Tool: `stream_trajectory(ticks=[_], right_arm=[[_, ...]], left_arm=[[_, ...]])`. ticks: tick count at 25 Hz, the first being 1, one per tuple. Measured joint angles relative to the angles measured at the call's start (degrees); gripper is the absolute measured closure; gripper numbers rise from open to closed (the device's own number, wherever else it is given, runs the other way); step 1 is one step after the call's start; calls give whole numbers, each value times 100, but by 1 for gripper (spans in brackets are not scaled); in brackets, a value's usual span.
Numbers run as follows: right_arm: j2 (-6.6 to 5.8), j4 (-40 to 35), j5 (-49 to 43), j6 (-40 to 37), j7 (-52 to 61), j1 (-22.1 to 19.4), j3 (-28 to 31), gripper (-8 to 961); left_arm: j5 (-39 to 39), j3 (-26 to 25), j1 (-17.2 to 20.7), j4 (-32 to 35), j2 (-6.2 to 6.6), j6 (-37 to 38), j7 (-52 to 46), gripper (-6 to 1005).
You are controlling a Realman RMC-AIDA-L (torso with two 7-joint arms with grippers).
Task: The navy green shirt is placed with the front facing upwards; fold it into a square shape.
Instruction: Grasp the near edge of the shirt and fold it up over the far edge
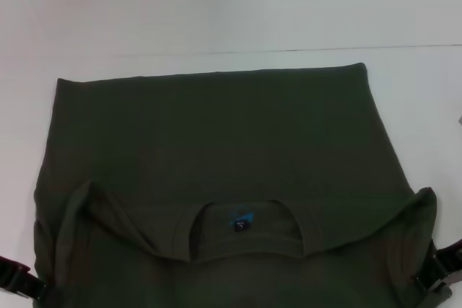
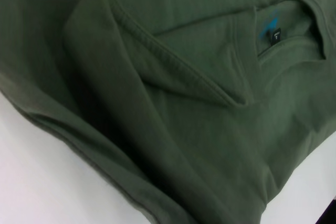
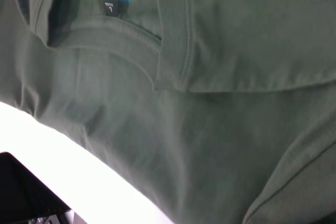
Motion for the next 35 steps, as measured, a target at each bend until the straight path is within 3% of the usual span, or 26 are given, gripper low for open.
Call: stream_trajectory(ticks=[6,13,14,25,28,35], right_arm=[[-41,-150,63,45,-152,3,699,903],[-145,-227,312,251,-270,28,1818,901],[-164,-214,387,342,-263,29,1880,901],[-202,-39,1328,1862,-150,-37,2138,899],[-201,87,1522,2300,-186,-42,2157,898],[-18,372,2079,3232,-546,-56,2166,897]], left_arm=[[-129,-302,-11,3,12,-158,89,899],[-393,-1149,-37,-52,146,-564,208,899],[-543,-1432,-27,-64,166,-777,233,899],[-1680,-1908,148,-460,166,-1914,241,898],[-1995,-1909,209,-607,122,-2354,242,897],[-2609,-1861,241,-983,-96,-3362,428,897]])
